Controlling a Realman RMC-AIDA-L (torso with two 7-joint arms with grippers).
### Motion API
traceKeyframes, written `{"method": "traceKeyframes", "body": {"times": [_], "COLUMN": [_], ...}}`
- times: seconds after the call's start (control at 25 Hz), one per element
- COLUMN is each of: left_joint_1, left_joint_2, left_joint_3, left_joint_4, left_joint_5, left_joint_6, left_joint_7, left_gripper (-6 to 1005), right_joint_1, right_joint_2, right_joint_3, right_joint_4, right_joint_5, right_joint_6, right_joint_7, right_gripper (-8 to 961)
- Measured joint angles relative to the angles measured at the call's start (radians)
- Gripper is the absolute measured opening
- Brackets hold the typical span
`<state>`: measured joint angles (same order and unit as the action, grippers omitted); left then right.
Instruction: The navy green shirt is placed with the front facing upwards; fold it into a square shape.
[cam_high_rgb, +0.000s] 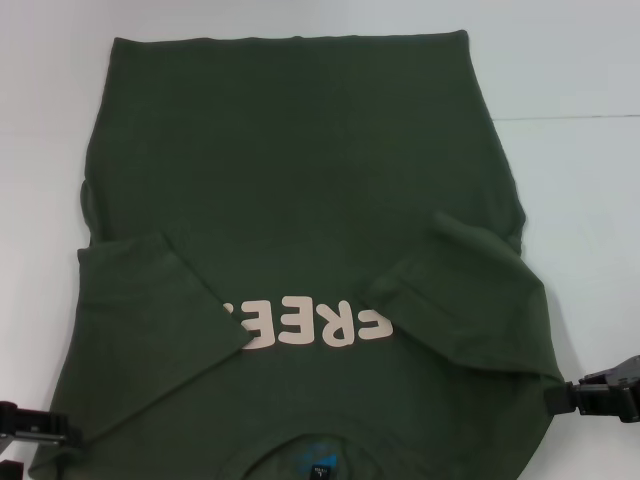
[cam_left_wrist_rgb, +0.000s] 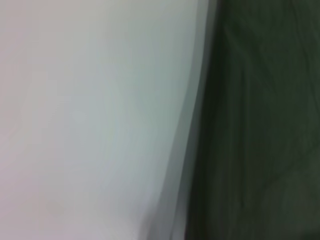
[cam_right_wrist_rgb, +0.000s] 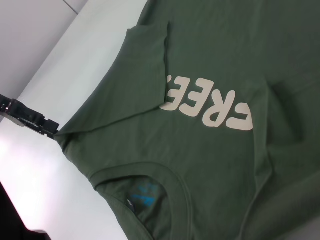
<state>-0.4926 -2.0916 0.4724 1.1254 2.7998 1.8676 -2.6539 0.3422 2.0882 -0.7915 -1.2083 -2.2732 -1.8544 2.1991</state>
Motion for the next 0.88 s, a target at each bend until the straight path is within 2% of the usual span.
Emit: {"method": "traceKeyframes", "body": {"times": [0.24,0.8,0.88], "left_joint_1": [-0.009,-0.016,-0.017], "left_joint_2": [0.004,0.007,0.007], "left_joint_3": [0.0,0.0,0.0], "left_joint_4": [-0.041,-0.05,-0.05], "left_joint_5": [0.001,0.015,0.023], "left_joint_6": [-0.019,-0.047,-0.047], "left_joint_7": [0.007,0.022,0.022], "left_gripper": [937,835,741], "right_joint_1": [0.005,0.014,0.014], "right_joint_2": [0.0,-0.001,-0.001], "right_joint_3": [0.0,0.003,0.003], "right_joint_4": [0.007,0.012,0.012], "right_joint_5": [0.0,0.0,0.0], "right_joint_6": [0.0,0.0,0.0], "right_joint_7": [0.0,0.002,0.002], "right_gripper": [31,30,30]}}
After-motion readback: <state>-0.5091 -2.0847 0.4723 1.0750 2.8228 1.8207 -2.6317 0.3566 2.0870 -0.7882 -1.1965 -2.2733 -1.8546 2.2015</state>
